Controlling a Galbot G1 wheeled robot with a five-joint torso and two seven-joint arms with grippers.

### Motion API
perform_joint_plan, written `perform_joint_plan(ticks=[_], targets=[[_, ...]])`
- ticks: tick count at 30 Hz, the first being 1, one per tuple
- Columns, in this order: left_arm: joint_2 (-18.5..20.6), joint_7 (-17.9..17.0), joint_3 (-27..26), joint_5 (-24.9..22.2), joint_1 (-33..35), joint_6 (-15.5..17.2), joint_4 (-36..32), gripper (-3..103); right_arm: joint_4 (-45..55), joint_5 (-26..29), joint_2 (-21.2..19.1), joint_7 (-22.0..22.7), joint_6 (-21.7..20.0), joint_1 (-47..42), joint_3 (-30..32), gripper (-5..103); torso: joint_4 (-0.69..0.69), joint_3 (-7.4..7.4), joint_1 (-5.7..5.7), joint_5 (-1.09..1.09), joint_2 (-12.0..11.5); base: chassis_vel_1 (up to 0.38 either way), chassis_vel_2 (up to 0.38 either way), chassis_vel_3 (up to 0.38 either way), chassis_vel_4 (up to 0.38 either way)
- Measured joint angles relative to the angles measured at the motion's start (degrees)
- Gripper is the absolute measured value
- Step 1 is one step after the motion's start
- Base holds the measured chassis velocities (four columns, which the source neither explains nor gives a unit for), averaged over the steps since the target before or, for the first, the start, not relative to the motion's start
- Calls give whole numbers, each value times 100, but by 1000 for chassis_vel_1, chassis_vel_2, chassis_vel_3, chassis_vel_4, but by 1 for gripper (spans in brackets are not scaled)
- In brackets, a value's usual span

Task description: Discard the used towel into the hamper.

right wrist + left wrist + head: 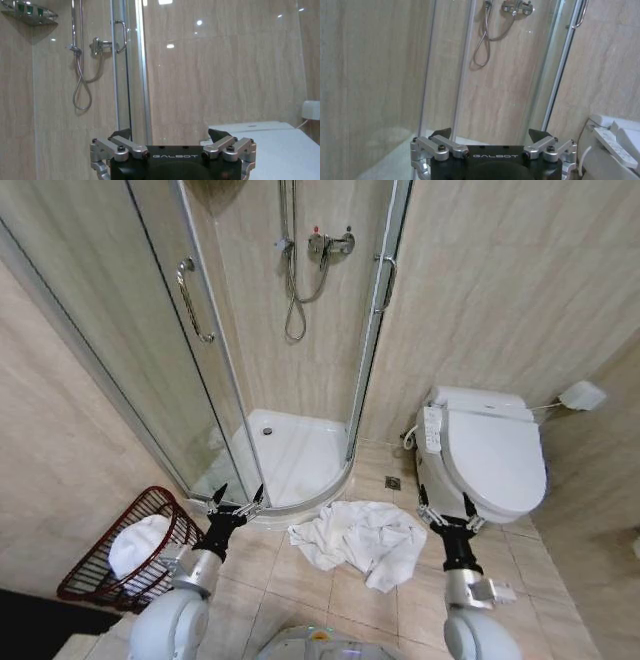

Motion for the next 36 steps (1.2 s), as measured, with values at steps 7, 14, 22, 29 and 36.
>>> perform_joint_plan(ticks=[7, 14, 22, 29, 36], targets=[[0, 0, 0, 0, 0, 0, 0, 100, 54, -573, 269, 77, 195, -326, 30, 100, 1, -74, -50, 0, -124, 0, 0, 0, 0], [0, 0, 0, 0, 0, 0, 0, 100, 7, -803, 269, 100, 217, -480, 130, 100, 1, -118, -83, 0, -200, 0, 0, 0, 0], [0, 0, 0, 0, 0, 0, 0, 100, -281, -393, 293, 111, 236, -501, 90, 100, 1, -153, -106, 2, -257, 0, 0, 0, 0], [0, 0, 0, 0, 0, -1, 0, 100, -518, 56, 288, 113, 397, -475, 111, 100, 1, -221, -159, 1, -378, 0, 0, 0, 0], [0, 0, 0, 0, 0, 0, 0, 100, -655, 491, 280, 146, 437, -444, 168, 100, 1, -330, -244, 1, -574, 0, 0, 0, 0]])
